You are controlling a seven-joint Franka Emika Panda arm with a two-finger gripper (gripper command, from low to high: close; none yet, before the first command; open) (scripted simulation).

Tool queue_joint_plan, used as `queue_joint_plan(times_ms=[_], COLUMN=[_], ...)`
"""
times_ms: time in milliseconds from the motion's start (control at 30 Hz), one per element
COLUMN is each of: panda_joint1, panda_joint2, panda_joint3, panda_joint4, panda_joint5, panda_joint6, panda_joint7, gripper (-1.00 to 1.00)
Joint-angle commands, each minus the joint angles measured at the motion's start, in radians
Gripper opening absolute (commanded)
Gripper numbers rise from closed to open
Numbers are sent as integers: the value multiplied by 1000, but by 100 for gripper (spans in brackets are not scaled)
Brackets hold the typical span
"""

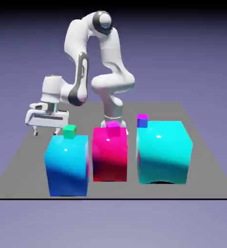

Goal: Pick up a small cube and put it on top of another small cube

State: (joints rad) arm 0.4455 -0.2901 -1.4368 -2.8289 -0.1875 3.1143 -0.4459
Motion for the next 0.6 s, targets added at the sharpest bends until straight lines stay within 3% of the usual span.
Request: queue_joint_plan(times_ms=[0, 233, 367, 567], panda_joint1=[23, 184, 148, 365], panda_joint2=[-12, -99, -126, -202], panda_joint3=[-36, -290, -378, -566], panda_joint4=[-16, -126, -147, -102], panda_joint5=[23, 188, 159, 213], panda_joint6=[14, 114, 139, 224], panda_joint7=[7, 53, 67, 11], gripper=[0, 0, 0, 0])
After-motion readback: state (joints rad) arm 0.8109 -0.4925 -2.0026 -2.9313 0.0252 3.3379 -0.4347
